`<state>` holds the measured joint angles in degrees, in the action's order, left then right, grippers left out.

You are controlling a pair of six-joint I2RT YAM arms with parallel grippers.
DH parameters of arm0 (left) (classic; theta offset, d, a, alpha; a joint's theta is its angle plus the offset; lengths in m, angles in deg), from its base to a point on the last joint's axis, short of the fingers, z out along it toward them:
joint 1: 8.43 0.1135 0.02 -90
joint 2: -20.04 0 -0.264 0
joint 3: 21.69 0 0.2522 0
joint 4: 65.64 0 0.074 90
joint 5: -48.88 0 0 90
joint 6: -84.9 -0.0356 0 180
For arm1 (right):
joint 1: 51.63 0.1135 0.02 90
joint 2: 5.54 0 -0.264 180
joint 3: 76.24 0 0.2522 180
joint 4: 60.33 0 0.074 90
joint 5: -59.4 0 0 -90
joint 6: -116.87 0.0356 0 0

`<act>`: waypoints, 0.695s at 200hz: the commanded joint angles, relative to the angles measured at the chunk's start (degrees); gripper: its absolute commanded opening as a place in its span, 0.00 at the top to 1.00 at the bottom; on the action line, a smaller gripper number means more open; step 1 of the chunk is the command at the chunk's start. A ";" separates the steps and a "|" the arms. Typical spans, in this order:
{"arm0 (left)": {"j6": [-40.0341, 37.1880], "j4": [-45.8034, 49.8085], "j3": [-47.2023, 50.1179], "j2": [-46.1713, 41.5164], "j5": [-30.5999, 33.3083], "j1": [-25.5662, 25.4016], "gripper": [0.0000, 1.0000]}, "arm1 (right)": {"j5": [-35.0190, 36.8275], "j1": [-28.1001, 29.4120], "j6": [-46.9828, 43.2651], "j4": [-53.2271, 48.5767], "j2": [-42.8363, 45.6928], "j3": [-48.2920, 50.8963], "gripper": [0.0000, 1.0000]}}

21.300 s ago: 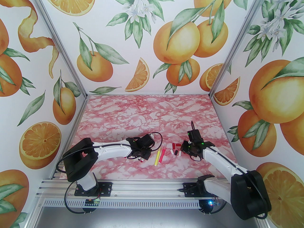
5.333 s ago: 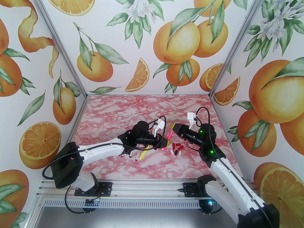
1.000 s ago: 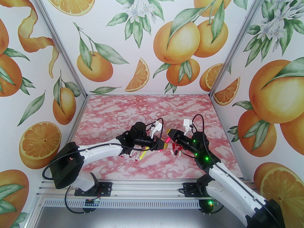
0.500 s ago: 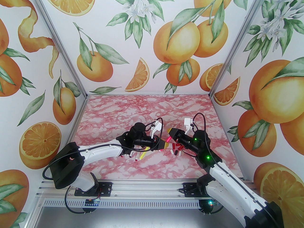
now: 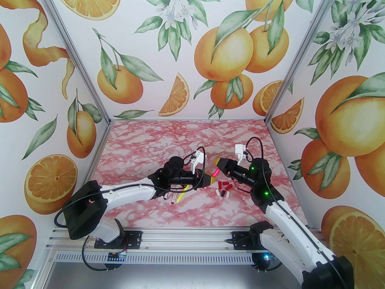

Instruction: Open the pen caps

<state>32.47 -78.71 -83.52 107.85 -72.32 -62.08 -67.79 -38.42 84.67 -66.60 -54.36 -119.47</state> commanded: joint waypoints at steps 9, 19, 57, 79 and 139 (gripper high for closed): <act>-0.15 8.38 3.88 -1.02 -6.87 -1.00 1.00 | 14.90 -8.08 -1.32 8.74 -0.28 -3.83 1.00; -0.11 8.31 3.87 -1.06 -6.79 -1.02 1.00 | 15.39 -8.98 -0.88 9.82 -0.22 -3.45 1.00; 0.06 7.93 3.71 -0.56 -6.88 -1.51 1.00 | 17.82 -11.00 1.45 14.00 0.04 -2.30 1.00; 0.06 8.01 3.55 -0.36 -6.87 -1.58 1.00 | 18.17 -11.47 2.40 15.86 -0.44 -2.46 1.00; -1.71 16.15 2.49 -3.97 3.56 -0.72 1.00 | 16.30 -6.66 -10.95 -15.45 -2.16 -8.29 1.00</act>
<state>32.42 -69.09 -79.98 107.04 -75.75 -63.30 -52.99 -48.80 83.60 -61.31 -56.04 -123.84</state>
